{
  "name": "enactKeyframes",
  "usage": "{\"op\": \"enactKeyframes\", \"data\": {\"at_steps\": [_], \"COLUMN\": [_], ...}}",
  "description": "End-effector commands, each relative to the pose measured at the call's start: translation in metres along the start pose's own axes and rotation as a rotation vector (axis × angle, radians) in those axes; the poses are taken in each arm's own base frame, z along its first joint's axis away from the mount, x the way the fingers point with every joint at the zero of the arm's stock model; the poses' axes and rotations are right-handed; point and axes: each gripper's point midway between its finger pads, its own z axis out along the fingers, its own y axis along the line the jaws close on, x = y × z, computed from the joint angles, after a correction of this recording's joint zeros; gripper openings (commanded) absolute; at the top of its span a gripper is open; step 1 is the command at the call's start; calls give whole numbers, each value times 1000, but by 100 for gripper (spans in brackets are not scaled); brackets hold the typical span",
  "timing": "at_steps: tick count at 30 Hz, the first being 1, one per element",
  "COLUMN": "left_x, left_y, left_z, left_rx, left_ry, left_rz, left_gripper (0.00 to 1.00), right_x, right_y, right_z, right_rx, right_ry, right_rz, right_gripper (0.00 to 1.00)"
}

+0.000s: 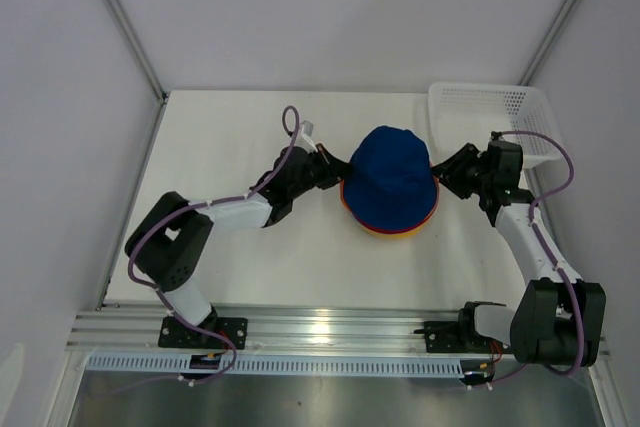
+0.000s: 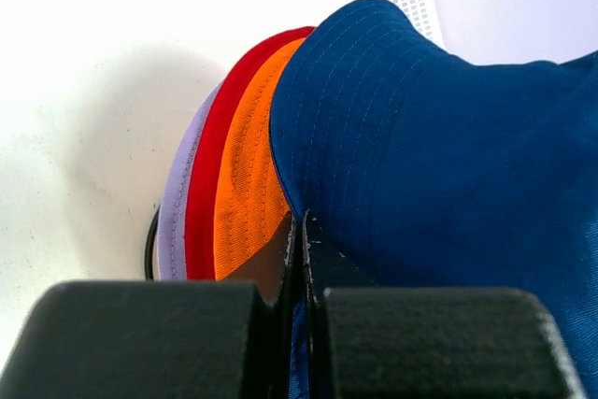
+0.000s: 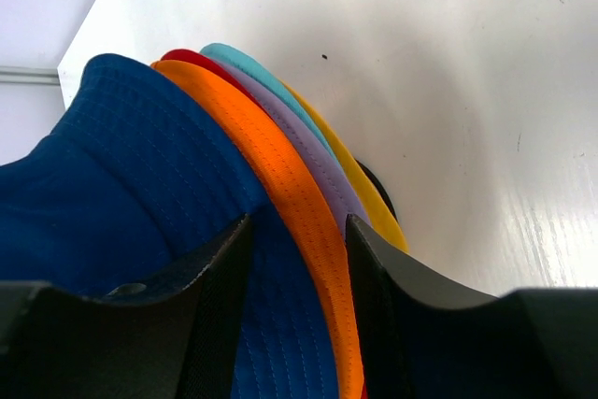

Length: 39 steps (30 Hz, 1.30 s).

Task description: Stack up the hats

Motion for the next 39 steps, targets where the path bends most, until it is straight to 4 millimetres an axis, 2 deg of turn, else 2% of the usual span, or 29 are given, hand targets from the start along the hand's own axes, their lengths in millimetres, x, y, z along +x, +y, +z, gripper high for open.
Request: {"op": "enactKeyframes", "data": {"at_steps": [1, 5, 6, 7, 8, 9, 10, 11, 12, 13, 14, 15, 16, 17, 19, 20, 21, 22, 23, 25, 26, 27, 28, 30, 32, 33, 34, 36, 39], "left_x": [75, 62, 54, 49, 42, 39, 16, 5, -10, -30, -45, -56, -62, -87, -104, -113, -117, -119, -120, -121, -118, -113, -109, -94, -88, -79, -76, -67, -58], "left_y": [67, 50, 40, 36, 31, 32, 10, 6, -4, -17, -29, -36, -30, -55, -53, -58, -62, -64, -67, -68, -70, -67, -67, -56, -44, -29, -23, -6, 0], "left_z": [-15, -18, -20, -23, -25, -31, -38, -44, -49, -62, -69, -77, -88, -104, -125, -145, -157, -167, -189, -212, -235, -245, -255, -279, -294, -304, -308, -313, -314], "left_rx": [-197, -151, -138, -134, -130, -147, -121, -130, -125, -117, -103, -101, -143, -122, -180, -203, -205, -208, -206, -210, -209, -212, -203, -211, -243, -269, -276, -309, -298], "left_ry": [221, 194, 181, 173, 160, 165, 107, 88, 62, 30, 1, -18, -12, -83, -121, -139, -149, -155, -168, -182, -191, -181, -181, -172, -186, -193, -202, -199, -182], "left_rz": [29, 70, 101, 119, 139, 174, 197, 205, 232, 247, 267, 307, 327, 356, 413, 427, 467, 483, 500, 505, 491, 483, 477, 450, 420, 407, 401, 374, 358], "left_gripper": [1, 6, 13, 16, 21, 35, 44, 53, 72, 79, 92, 94, 94, 96, 97, 98, 99, 100, 100, 99, 100, 99, 99, 99, 100, 99, 99, 99, 100], "right_x": [-6, -19, -26, -44, -49, -58, -70, -87, -96, -115, -122, -128, -135, -142, -147, -148, -148, -148, -148, -144, -141, -134, -129, -112, -98, -84, -78, -68, -56], "right_y": [11, 22, 23, 35, 34, 38, 39, 47, 48, 52, 52, 52, 52, 57, 60, 60, 65, 68, 72, 79, 80, 75, 80, 69, 60, 51, 48, 49, 45], "right_z": [-9, -19, -23, -31, -37, -42, -49, -61, -67, -82, -87, -92, -98, -109, -120, -126, -136, -142, -149, -167, -172, -171, -182, -182, -179, -170, -170, -179, -183], "right_rx": [-1, 0, 13, 4, 32, 39, 49, 66, 87, 114, 130, 140, 151, 157, 154, 159, 147, 136, 126, 99, 92, 92, 64, 57, 53, 47, 39, 11, -5], "right_ry": [-10, -24, -35, -71, -74, -88, -111, -137, -154, -198, -212, -225, -240, -255, -269, -276, -300, -317, -336, -391, -405, -398, -429, -425, -408, -371, -367, -391, -396], "right_rz": [-47, -92, -104, -145, -158, -179, -225, -245, -257, -283, -290, -297, -298, -313, -322, -327, -335, -341, -342, -356, -356, -353, -368, -359, -346, -337, -340, -346, -330], "right_gripper": [48, 54, 62, 68, 75, 88, 91, 94, 98, 99, 100, 100, 100, 100, 99, 99, 99, 100, 99, 99, 99, 100, 100, 100, 100, 99, 99, 100, 100]}}
